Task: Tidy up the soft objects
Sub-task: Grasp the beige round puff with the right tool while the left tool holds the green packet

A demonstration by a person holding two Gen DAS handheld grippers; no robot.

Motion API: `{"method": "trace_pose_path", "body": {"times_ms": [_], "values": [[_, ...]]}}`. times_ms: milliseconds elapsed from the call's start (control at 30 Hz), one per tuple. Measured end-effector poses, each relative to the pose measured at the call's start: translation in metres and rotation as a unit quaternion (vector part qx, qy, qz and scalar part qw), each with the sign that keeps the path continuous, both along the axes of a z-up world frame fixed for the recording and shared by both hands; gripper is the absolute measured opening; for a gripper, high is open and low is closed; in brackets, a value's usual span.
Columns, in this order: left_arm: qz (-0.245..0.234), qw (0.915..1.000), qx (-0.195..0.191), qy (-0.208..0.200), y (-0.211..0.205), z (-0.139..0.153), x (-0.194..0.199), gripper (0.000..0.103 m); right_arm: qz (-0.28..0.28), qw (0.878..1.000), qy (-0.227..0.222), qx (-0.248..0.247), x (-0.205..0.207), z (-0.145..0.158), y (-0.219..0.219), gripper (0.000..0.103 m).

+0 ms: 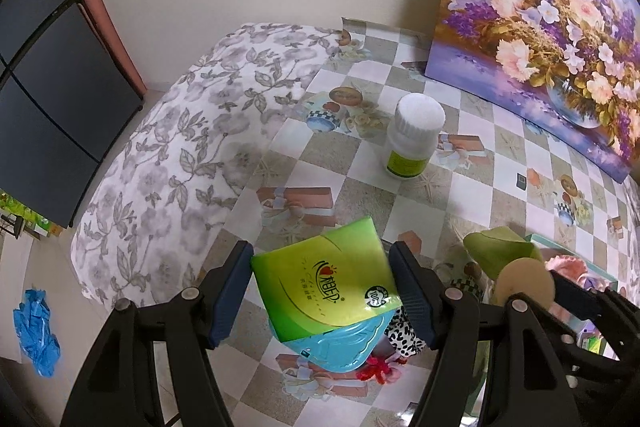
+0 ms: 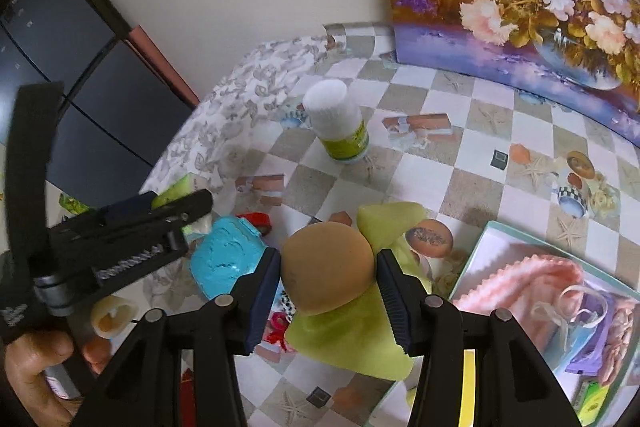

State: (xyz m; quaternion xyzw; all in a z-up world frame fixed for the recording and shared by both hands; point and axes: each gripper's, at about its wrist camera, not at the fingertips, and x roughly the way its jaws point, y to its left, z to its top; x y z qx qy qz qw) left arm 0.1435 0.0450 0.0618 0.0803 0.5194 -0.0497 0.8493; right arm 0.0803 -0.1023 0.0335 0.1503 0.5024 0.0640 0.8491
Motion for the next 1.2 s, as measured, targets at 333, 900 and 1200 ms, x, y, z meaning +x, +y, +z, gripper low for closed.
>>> {"method": "trace_pose_path", "body": {"times_ms": [333,900,1200], "values": [[-0.003,1.0,0.001,0.009,0.001,-0.006,0.002,0.071,0.002,0.998,0.065,-0.021,0.009,-0.04,0.001,0.058],[-0.005,0.9996,-0.004,0.026,0.005,-0.017,0.008,0.071,0.059,0.996,0.04,-0.062,0.017,-0.031,0.04,0.058],[-0.003,0.9995,-0.011,0.03,0.008,-0.019,0.009,0.071,0.044,0.991,0.083,-0.099,0.023,-0.066,0.031,0.058]]}}
